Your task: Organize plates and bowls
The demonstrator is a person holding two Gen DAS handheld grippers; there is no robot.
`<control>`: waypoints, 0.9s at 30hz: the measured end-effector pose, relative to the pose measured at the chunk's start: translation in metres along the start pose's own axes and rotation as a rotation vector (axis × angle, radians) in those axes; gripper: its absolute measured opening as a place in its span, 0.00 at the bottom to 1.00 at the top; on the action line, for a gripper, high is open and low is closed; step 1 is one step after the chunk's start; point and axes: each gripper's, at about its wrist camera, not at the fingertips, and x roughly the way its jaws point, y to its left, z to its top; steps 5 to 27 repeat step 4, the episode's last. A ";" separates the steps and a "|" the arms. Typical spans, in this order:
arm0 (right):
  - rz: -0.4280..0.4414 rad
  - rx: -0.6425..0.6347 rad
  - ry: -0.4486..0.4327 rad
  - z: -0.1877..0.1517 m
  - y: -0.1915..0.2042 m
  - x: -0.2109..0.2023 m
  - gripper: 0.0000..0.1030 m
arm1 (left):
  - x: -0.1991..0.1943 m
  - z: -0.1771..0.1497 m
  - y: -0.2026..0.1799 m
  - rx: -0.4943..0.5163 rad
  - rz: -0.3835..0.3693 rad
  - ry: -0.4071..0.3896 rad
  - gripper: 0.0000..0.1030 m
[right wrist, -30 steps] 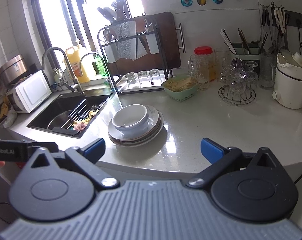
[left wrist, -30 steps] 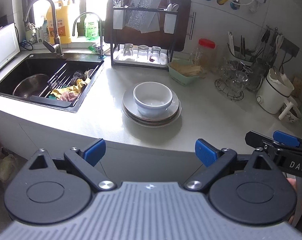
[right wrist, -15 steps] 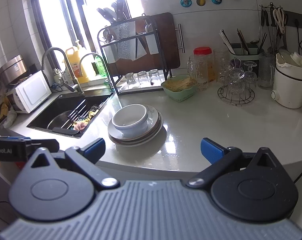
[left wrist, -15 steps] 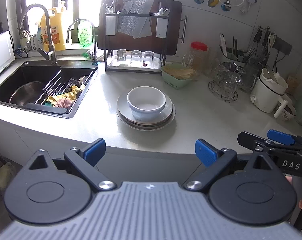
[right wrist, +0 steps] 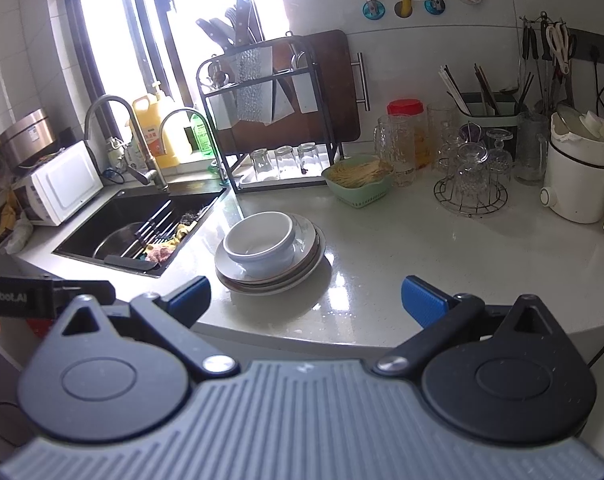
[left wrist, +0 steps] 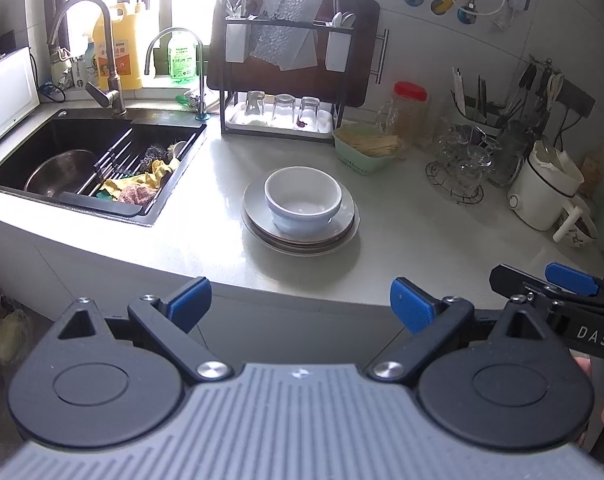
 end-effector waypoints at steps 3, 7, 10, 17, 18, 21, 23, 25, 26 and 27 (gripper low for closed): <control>0.002 0.000 -0.001 0.000 0.001 -0.001 1.00 | 0.001 -0.001 0.002 -0.003 -0.001 0.007 0.95; 0.003 0.000 -0.001 0.000 0.001 -0.001 1.00 | 0.001 -0.001 0.002 -0.003 0.001 0.008 0.95; 0.003 0.000 -0.001 0.000 0.001 -0.001 1.00 | 0.001 -0.001 0.002 -0.003 0.001 0.008 0.95; 0.003 0.000 -0.001 0.000 0.001 -0.001 1.00 | 0.001 -0.001 0.002 -0.003 0.001 0.008 0.95; 0.003 0.000 -0.001 0.000 0.001 -0.001 1.00 | 0.001 -0.001 0.002 -0.003 0.001 0.008 0.95; 0.003 0.000 -0.001 0.000 0.001 -0.001 1.00 | 0.001 -0.001 0.002 -0.003 0.001 0.008 0.95; 0.003 0.000 -0.001 0.000 0.001 -0.001 1.00 | 0.001 -0.001 0.002 -0.003 0.001 0.008 0.95; 0.003 0.000 -0.001 0.000 0.001 -0.001 1.00 | 0.001 -0.001 0.002 -0.003 0.001 0.008 0.95; 0.003 0.000 -0.001 0.000 0.001 -0.001 1.00 | 0.001 -0.001 0.002 -0.003 0.001 0.008 0.95; 0.003 0.000 -0.001 0.000 0.001 -0.001 1.00 | 0.001 -0.001 0.002 -0.003 0.001 0.008 0.95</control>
